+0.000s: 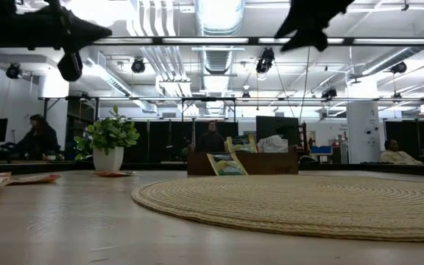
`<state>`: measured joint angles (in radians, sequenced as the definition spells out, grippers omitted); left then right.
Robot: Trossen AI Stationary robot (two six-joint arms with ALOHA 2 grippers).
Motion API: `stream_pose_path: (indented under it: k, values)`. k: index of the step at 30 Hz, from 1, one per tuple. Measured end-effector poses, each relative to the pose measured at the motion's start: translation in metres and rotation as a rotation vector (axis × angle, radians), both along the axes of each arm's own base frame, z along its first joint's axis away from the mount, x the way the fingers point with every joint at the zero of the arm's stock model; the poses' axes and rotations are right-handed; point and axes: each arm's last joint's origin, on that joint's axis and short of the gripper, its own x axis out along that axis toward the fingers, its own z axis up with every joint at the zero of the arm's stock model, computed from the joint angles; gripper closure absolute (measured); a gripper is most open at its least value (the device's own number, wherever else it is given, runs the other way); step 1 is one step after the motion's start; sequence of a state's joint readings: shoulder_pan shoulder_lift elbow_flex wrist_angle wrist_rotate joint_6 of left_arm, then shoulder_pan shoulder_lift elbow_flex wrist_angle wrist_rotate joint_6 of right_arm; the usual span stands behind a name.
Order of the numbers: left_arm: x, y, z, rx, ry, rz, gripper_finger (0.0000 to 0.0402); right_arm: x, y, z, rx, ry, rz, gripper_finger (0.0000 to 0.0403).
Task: Pick & Place Tea
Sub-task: Put the yellow tea bag into the middle section of the wooden organizer
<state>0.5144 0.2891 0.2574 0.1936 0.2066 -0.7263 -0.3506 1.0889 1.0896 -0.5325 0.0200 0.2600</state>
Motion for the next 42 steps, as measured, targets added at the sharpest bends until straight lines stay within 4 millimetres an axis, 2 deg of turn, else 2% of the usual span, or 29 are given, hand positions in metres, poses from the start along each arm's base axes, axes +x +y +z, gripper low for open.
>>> stream_pose_path:
  k: [6,9,13,17,22,30,42]
  values:
    - [-0.002,-0.001,0.001,0.011,-0.008,0.001,0.0401,0.042,-0.043,-0.017,-0.012,0.367,0.046,0.0181]
    - [-0.002,-0.001,0.001,0.022,-0.003,0.003,0.0401,0.065,-0.061,-0.034,0.026,0.481,0.174,0.0181]
    - [-0.001,-0.001,0.000,0.024,0.003,0.004,0.0401,0.091,-0.074,-0.054,0.037,0.568,0.271,0.0181]
    - [-0.001,-0.001,0.000,0.024,0.004,0.004,0.0401,0.110,-0.079,-0.073,-0.002,0.616,0.341,0.0181]
    - [-0.001,-0.001,0.000,0.024,0.004,0.004,0.0401,0.121,-0.086,-0.096,-0.078,0.733,0.280,0.0181]
    - [-0.001,-0.001,0.000,0.023,0.006,0.003,0.0401,0.135,-0.094,-0.106,-0.170,0.708,0.257,0.0181]
    - [-0.001,-0.001,-0.001,0.013,0.010,0.001,0.0401,0.153,-0.096,-0.154,-0.135,0.804,0.297,0.0181]
